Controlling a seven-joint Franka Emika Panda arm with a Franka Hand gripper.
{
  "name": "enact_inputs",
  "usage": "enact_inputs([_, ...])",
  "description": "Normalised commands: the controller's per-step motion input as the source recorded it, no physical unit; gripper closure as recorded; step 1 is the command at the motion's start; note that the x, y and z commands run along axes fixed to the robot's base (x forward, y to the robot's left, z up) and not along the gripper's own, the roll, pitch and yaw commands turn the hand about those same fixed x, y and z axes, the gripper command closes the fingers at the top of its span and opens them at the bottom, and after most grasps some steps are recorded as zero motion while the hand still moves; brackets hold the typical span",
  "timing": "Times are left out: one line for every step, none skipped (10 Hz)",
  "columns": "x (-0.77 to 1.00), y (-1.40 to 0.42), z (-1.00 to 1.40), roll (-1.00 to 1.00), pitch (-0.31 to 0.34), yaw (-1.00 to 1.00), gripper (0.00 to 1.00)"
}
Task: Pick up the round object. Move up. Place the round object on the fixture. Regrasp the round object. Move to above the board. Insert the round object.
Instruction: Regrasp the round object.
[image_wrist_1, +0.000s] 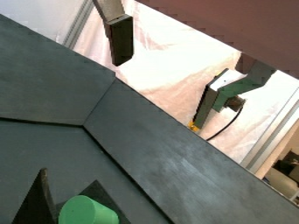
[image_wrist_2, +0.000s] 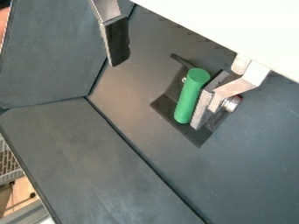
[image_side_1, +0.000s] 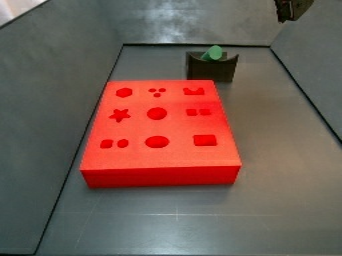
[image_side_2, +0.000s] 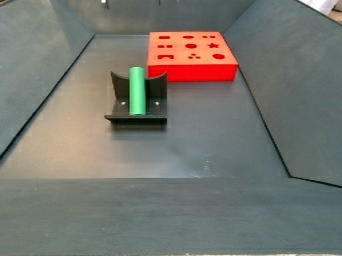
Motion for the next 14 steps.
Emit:
enact_inputs([0.03,0.08,-1.00,0.14,0.002,0.22,0.00])
enact_inputs([0.05,0.07,-1.00,0.12,-0.039,0.19,0.00])
enact_inputs([0.06,0.06,-1.00,0.10,-0.087,0.15,0.00])
enact_inputs([0.06,0.06,-1.00,0.09,-0.107,0.13,0.00])
enact_inputs([0.07,0.06,-1.00,0.07,-0.134,0.08,0.00])
enact_inputs([0.08,0.05,-1.00,0.07,-0.139,0.05,0.00])
enact_inputs([0.09,0.05,-1.00,0.07,-0.128,0.00,0.00])
enact_inputs([0.09,0.04,-1.00,0.07,-0.121,-0.01,0.00])
enact_inputs([0.11,0.04,-1.00,0.07,-0.081,-0.05,0.00])
enact_inputs([0.10,0.03,-0.91,0.07,-0.065,-0.05,0.00])
enact_inputs([0.09,0.01,-0.70,0.07,-0.029,-0.05,0.00])
enact_inputs([0.09,0.01,-0.61,0.07,-0.016,-0.05,0.00])
enact_inputs([0.08,0.01,-0.42,0.07,0.003,-0.03,0.00])
enact_inputs([0.07,0.01,-0.24,0.06,0.005,-0.01,0.00])
